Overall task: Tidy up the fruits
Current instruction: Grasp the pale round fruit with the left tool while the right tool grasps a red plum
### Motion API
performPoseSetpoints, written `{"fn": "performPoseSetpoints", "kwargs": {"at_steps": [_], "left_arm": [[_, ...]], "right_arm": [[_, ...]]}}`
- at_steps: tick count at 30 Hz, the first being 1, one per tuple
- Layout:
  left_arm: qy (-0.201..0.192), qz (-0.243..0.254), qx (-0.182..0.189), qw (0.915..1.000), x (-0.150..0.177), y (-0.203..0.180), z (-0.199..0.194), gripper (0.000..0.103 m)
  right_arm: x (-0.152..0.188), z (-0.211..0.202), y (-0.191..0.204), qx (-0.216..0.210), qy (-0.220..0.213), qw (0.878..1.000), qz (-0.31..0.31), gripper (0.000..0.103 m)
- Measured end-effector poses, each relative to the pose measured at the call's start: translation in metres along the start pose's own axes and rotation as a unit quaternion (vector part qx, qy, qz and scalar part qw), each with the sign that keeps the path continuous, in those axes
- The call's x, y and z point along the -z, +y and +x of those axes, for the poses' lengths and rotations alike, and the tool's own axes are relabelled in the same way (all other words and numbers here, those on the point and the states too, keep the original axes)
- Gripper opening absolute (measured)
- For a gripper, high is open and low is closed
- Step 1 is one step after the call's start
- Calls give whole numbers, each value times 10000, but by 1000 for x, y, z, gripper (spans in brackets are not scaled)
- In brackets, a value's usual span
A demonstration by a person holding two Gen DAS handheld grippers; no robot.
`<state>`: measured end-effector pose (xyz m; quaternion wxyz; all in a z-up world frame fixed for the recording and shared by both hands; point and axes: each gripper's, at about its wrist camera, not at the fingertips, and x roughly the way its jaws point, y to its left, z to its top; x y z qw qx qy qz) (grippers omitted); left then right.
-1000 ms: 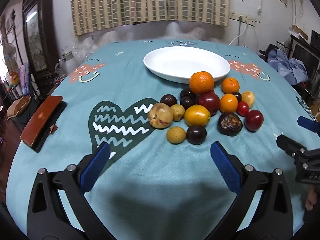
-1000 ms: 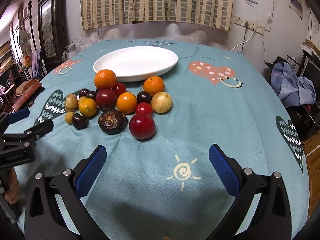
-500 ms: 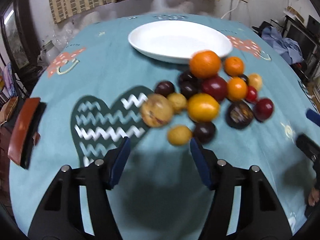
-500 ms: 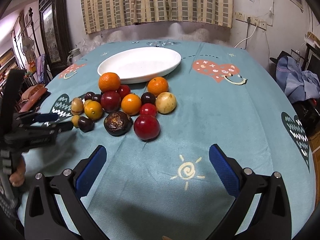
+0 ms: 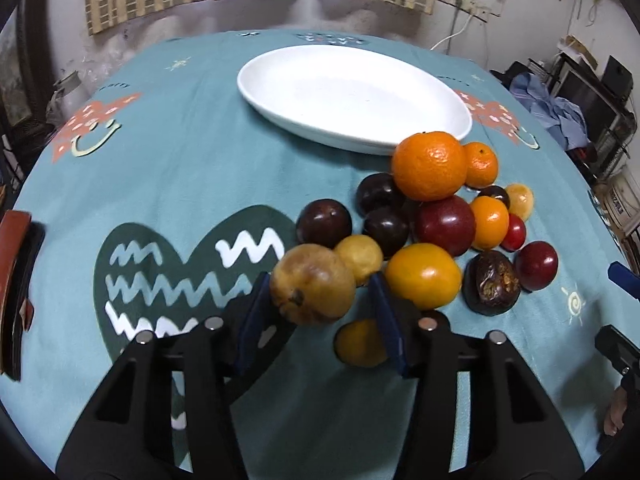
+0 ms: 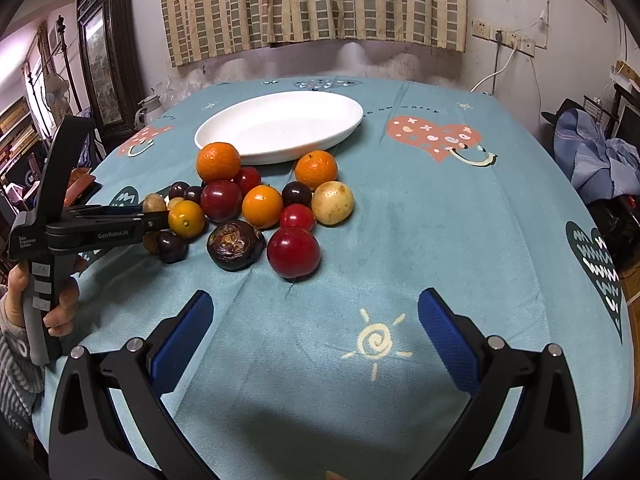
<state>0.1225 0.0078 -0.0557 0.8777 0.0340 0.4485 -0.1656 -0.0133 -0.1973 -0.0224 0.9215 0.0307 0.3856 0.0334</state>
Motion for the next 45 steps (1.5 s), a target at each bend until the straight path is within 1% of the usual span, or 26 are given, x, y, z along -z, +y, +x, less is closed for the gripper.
{"fn": "performPoseSetpoints", "kwargs": {"at_steps": [1,2,3,6,9,11,14,17,19,20,22,25,26,27,28,29,30,31,32,34,36,37,40,41,43,45], "left_arm": [[-33,62,-3,10000,0,-1,0,46],[-73,135,-24,9999,1,-2,-1,41],[-95,165,-26,9998,2,-4,-2,40],[-142,134,158,9997,5,-6,-11,40],[-247,61,74,9996,12,-7,-23,40],[-280,-10,45,9996,19,-7,-32,40],[-352,28,-31,9994,33,-10,-44,40],[-407,55,64,9991,35,-12,-49,40],[-401,55,83,9991,34,-11,-49,40],[-374,30,86,9993,33,-10,-48,40],[-357,-34,134,9993,32,-7,-47,40],[-330,-102,178,9992,32,-2,-47,40],[-322,-120,190,9992,32,-1,-47,40],[-318,-133,195,9992,32,1,-46,40],[-313,-142,193,9992,32,1,-46,40],[-302,-151,186,9993,32,1,-45,40],[-288,-163,175,9993,32,2,-44,40],[-260,-180,168,9994,31,3,-42,40],[-260,-189,155,9994,31,4,-41,40],[-250,-204,162,9993,30,5,-40,40],[-242,-219,151,9994,29,6,-39,40],[-243,-221,147,9994,28,6,-38,40],[-255,-268,188,9991,25,8,-39,40],[-259,-302,191,9990,21,9,-39,40],[-178,-340,205,9991,10,10,-37,40],[-184,-346,142,9991,-11,9,-37,40]], "right_arm": [[0,-1,-1,-7,-16,10000,8,102],[0,-1,-1,-15,-39,10000,14,102],[-1,-2,-2,-7,-62,10000,17,102],[-2,-2,-6,42,-87,9999,33,102],[-1,0,-12,75,-26,9999,68,102],[2,4,-14,23,119,9999,74,102],[6,8,-7,9,237,9996,-134,102],[8,10,3,10,248,9990,-367,102],[7,10,5,-64,203,9990,-394,99],[4,10,5,-186,191,9989,-375,98],[-6,14,8,-370,286,9980,-434,96],[-28,28,18,-363,495,9952,-759,90],[-34,36,23,-292,528,9939,-923,85],[-38,45,24,-237,586,9931,-993,78],[-39,53,23,-266,679,9926,-972,76],[-39,64,21,-346,816,9920,-902,71],[-37,71,19,-411,911,9915,-831,63],[-36,77,16,-467,986,9910,-771,58],[-33,83,13,-586,1039,9906,-669,51],[-31,83,10,-612,853,9923,-665,43],[-31,81,5,-722,826,9923,-583,39],[-31,80,2,-768,816,9922,-536,39],[-40,65,-6,-814,549,9945,-369,39],[-46,55,-10,-809,391,9955,-307,39],[-58,44,-13,-796,245,9962,-264,40],[-77,40,-15,-774,135,9967,-210,40]]}}
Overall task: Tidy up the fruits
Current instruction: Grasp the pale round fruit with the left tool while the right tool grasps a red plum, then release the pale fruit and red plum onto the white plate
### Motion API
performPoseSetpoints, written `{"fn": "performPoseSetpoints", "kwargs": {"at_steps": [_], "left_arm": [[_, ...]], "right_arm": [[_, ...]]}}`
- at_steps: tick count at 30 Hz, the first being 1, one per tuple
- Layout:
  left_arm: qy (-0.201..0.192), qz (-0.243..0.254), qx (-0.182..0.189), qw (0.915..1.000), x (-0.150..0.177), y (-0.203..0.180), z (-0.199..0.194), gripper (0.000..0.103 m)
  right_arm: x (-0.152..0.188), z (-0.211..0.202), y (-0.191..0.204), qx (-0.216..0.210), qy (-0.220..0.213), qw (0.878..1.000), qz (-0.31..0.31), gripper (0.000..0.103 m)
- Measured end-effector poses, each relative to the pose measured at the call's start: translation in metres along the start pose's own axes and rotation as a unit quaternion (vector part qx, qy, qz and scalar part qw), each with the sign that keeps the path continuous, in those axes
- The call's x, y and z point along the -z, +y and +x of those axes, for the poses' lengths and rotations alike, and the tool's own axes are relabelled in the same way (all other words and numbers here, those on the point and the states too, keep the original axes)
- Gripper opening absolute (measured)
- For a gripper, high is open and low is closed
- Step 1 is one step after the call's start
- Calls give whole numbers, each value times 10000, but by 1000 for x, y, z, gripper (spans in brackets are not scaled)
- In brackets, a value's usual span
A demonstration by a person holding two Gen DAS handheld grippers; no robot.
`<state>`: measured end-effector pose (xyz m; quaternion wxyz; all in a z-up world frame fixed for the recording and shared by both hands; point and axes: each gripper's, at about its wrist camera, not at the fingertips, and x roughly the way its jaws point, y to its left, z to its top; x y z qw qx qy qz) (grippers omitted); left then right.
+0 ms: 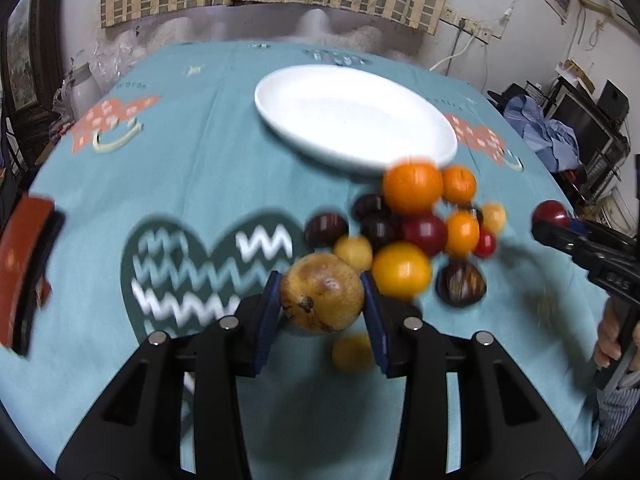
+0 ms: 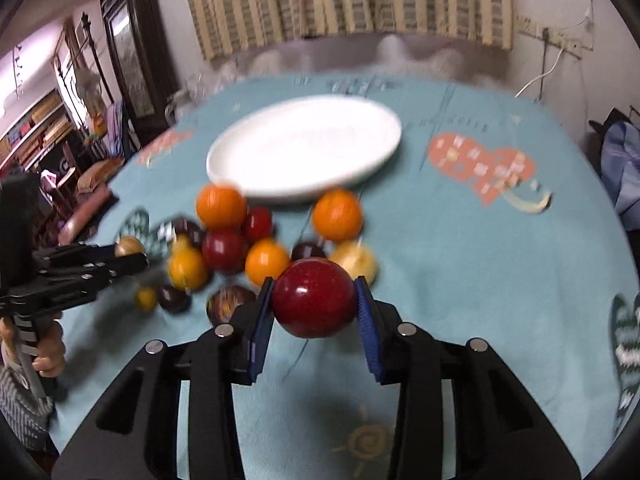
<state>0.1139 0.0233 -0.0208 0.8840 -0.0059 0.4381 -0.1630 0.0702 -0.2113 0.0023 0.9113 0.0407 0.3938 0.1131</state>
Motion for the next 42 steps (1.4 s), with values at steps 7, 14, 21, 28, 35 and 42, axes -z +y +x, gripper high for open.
{"fn": "performPoseSetpoints", "kwargs": {"at_steps": [7,14,21,28,35,42], "left_arm": [[-245,-30,48,9997,-89,-23,24,41],[99,-138,71,9998,-126,-29,97,41],[-35,-1,-8,10000,-125,-34,104,65],[-18,-91,-69,9999,-103,-32,73,65],[-95,-2,45,9999,-66,-58,40,65],[5,-251,210,9995,-61,-68,42,65]], "right_arm": [[-70,51,-7,-244,-52,9988,419,40],[-91,121,-11,74,283,9989,353,40],[-89,120,-25,-73,183,9988,459,43],[-92,80,-24,56,-179,9990,415,58],[-68,32,-22,104,-295,9990,329,64],[-58,23,-38,-78,-376,9977,567,64]]}}
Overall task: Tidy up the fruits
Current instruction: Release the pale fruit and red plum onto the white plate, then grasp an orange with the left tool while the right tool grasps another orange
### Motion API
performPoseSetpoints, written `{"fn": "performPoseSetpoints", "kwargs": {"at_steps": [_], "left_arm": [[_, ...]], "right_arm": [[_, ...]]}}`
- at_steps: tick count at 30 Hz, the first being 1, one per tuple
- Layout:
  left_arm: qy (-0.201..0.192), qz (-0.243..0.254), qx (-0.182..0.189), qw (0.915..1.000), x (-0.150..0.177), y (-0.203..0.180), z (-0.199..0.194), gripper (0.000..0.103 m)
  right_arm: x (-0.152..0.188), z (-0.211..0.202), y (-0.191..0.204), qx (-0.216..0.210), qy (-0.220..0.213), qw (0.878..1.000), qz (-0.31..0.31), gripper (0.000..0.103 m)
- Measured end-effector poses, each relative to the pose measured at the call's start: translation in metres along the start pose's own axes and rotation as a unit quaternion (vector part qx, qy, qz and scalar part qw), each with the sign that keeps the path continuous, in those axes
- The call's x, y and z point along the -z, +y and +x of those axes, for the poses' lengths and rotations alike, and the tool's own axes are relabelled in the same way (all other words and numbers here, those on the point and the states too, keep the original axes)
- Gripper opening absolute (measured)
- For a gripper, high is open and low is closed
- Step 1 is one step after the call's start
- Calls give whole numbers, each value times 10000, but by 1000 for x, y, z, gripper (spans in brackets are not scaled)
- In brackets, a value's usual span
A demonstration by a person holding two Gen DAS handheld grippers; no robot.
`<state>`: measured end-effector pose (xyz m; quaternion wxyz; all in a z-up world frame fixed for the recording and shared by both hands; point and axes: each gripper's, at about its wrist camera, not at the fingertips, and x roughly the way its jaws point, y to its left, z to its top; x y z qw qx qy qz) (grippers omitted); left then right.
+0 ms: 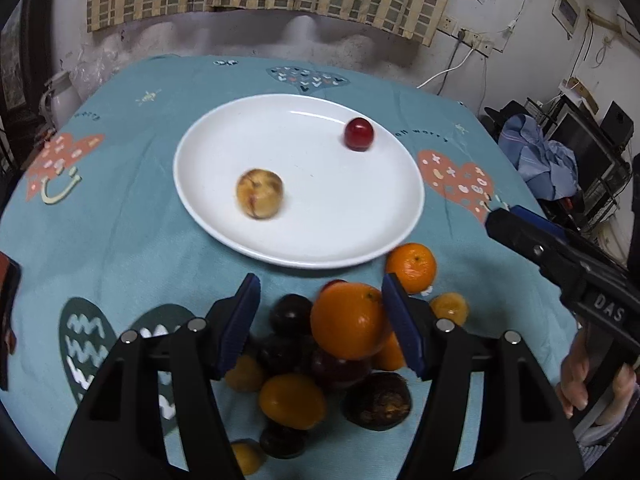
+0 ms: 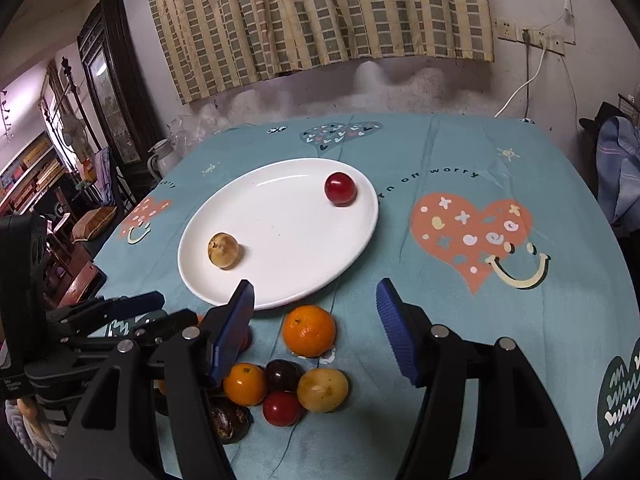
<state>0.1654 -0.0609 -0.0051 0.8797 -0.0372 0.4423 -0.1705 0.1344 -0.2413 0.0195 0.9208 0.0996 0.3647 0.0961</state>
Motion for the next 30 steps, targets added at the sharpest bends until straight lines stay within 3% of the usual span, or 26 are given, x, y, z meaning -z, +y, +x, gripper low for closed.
{"fn": "performPoseSetpoints", "kwargs": {"at_steps": [7,15,17,21,25,30], "left_arm": [[350,-18,235,9991,12,-16,23,65],[445,58,206,9988,9,-31,38,49],[417,87,253,9988,7,-35,38,40],[391,41,200,9990,7,-36,38,40],[328,-180,286,9989,6,-23,26,39],[183,-336,-157,9991,16,20,2,39]], "right_arm": [[-4,1,-12,-125,14,9997,213,64],[-4,3,-19,-153,35,9993,347,64],[-5,3,-19,-142,38,9993,335,64],[-4,7,-20,-120,96,9995,292,64],[2,20,-21,-112,313,9992,243,64],[19,50,-15,-171,821,9965,61,64]]}}
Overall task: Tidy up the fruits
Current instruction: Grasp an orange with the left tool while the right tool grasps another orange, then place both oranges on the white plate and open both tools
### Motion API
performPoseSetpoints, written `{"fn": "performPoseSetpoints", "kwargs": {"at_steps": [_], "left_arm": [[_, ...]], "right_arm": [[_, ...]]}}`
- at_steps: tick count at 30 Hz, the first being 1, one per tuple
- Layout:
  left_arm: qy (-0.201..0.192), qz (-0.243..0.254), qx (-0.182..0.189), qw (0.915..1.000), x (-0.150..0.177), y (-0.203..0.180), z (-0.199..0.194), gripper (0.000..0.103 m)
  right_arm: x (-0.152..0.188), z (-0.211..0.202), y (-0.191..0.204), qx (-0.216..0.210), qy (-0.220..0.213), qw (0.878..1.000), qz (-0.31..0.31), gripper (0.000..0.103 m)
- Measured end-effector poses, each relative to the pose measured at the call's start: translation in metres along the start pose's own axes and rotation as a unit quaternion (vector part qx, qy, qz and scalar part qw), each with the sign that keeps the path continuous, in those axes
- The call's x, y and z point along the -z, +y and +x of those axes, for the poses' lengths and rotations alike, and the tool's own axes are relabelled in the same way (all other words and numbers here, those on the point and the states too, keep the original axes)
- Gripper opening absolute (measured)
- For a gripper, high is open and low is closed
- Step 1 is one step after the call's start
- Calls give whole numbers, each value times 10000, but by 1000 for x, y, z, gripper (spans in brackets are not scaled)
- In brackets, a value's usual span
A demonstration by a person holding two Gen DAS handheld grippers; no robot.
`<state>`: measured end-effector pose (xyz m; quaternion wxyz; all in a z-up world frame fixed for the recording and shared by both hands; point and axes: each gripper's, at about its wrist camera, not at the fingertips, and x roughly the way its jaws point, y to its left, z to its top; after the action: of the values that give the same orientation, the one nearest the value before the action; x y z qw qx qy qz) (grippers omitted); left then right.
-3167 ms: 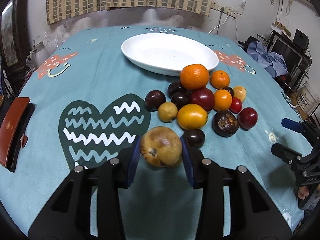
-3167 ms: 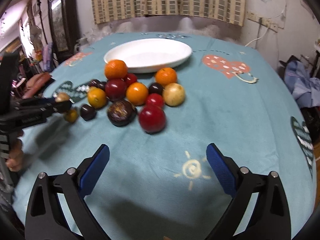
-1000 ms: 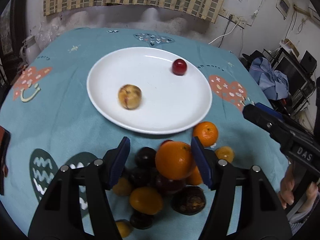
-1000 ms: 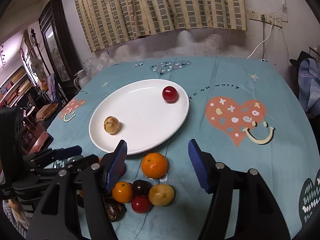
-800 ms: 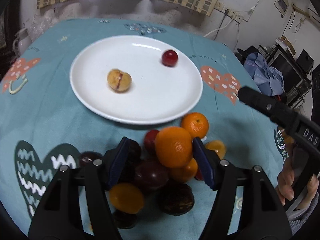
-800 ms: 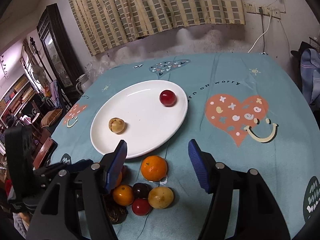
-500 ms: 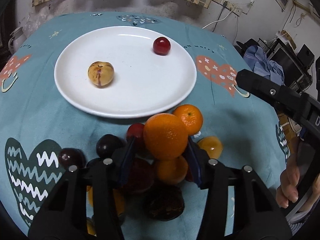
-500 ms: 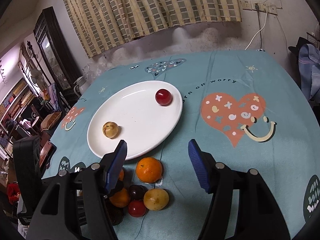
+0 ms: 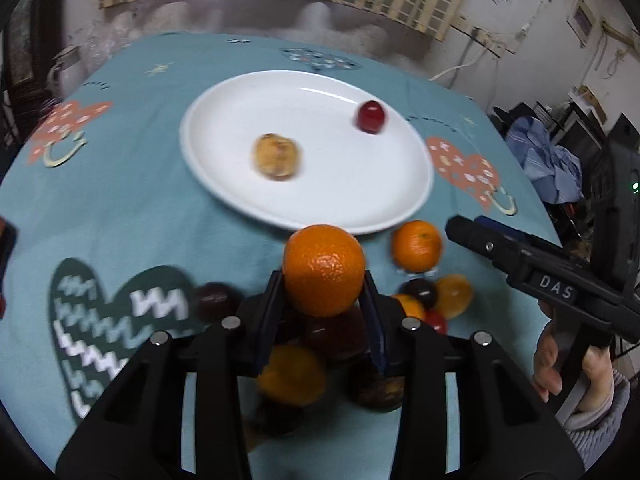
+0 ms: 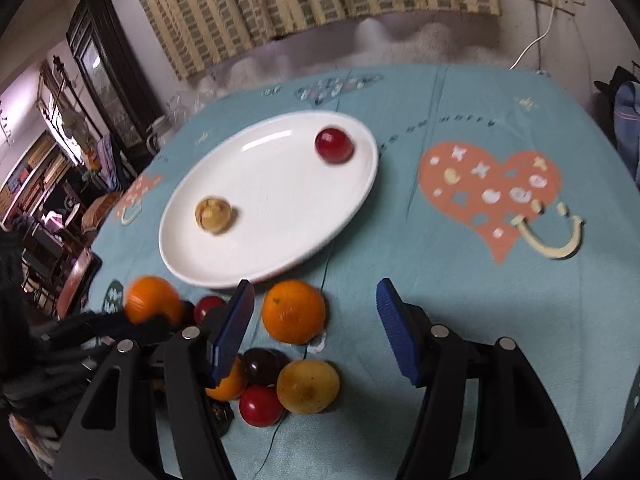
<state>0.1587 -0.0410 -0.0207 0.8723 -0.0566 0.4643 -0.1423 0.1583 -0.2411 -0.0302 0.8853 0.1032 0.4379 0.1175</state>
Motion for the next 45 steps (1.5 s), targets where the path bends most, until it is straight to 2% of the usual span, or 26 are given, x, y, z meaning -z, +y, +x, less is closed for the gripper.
{"fn": "performPoseSetpoints", "kwargs": {"at_steps": [4,8,12,13,15,16,21,24,27,29,32,37,42,43,44,45], "left_arm": [[-98,-171,0,9998,6,26,-5,39],[-120,-259,170,9994,5,37,-5,39],[-185,-239,167,9994,3,39,-6,39],[-198,-253,182,9993,3,40,-8,39],[-220,-251,142,9993,2,40,-7,39],[-245,-232,81,9994,2,40,-7,39],[-489,-161,-321,9982,3,42,-13,39],[-589,-246,-219,9977,-2,46,-22,39],[-671,-197,-290,9971,-23,44,-28,39],[-745,-61,-408,9964,-45,39,-28,39],[-781,-11,-384,9962,-74,34,-21,39],[-651,-52,-338,9973,-103,32,20,39],[-296,-182,-214,9992,-122,43,62,40],[-334,-232,-165,9990,-123,45,63,43],[-390,-234,-149,9989,-122,46,63,53],[-421,-197,-183,9988,-122,45,62,57]], "right_arm": [[7,16,6,237,96,9995,-205,64],[6,22,10,220,63,9994,-257,64],[10,38,17,127,264,9989,-361,63],[11,39,20,208,192,9986,-455,62],[12,38,26,287,150,9973,-663,47],[11,37,25,174,133,9976,-654,44],[11,23,19,123,-64,9987,-489,43],[7,-4,21,43,-391,9982,-450,43],[-7,-31,30,97,-794,9955,-504,44],[-21,-35,35,106,-871,9949,-503,44],[-41,-23,45,217,-864,9942,-608,44],[-57,20,46,147,-667,9964,-506,44],[-55,55,45,426,-224,9971,-592,44],[-55,57,43,460,-156,9973,-553,44],[-54,57,42,430,-169,9975,-540,45],[-54,55,41,394,-213,9976,-527,49]]}}
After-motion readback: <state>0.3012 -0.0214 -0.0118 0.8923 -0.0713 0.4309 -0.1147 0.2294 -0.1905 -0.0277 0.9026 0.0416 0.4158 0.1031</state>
